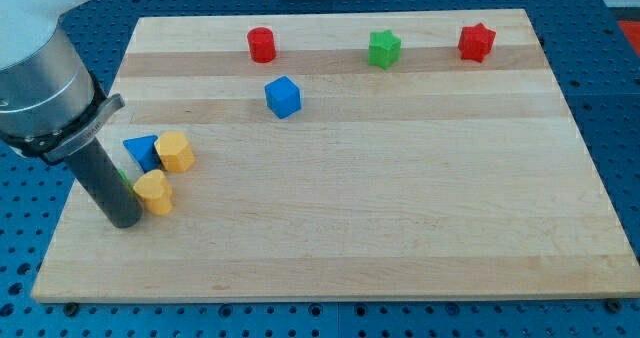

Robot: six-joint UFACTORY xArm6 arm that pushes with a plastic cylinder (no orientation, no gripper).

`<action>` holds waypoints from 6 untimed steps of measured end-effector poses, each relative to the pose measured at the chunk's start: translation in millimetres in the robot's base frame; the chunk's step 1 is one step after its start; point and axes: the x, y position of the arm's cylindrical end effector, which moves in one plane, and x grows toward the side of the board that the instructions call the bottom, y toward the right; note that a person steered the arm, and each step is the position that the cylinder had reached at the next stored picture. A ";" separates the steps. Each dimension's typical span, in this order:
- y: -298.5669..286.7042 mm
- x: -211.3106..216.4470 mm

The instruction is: Move the green circle to the left center

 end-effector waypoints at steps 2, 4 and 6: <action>-10.9 -34.6; -11.7 -4.9; -29.8 -71.6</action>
